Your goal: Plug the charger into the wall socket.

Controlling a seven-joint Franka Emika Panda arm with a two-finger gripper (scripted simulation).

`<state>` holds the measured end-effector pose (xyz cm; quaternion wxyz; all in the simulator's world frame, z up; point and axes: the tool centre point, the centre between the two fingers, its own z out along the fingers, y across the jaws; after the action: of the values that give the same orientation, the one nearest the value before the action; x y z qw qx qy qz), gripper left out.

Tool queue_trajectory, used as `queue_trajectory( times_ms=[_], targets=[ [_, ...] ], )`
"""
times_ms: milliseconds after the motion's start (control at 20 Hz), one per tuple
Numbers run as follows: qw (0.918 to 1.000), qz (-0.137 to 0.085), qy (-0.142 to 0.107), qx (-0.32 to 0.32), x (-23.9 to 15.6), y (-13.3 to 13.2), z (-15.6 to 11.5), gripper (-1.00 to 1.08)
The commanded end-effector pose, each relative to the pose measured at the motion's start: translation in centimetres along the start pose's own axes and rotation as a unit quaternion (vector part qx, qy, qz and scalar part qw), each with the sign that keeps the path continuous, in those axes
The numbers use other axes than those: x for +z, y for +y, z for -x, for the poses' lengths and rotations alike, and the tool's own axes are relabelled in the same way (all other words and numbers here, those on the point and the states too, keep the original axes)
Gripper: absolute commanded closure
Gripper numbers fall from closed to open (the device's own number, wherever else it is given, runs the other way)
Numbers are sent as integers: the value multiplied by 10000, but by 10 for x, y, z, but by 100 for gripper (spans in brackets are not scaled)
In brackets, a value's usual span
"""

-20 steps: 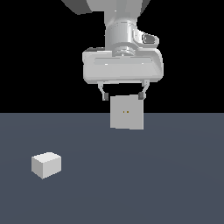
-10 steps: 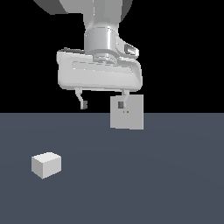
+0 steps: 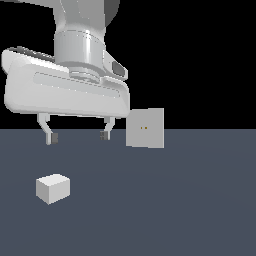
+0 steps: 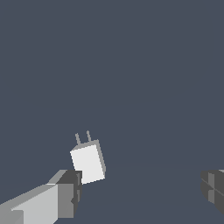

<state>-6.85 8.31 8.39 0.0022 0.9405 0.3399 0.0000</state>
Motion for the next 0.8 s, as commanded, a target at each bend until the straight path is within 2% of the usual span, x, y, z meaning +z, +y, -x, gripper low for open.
queue_trajectory(
  times_ms=[0,350,750],
  targets=[
    [9992,-9,31,-404,6,-15,2,-92],
    [9938,-27,76,-1107,18,-42,10,-92],
    [9920,-32,83,-1262,22,-47,13,-92]
  ],
)
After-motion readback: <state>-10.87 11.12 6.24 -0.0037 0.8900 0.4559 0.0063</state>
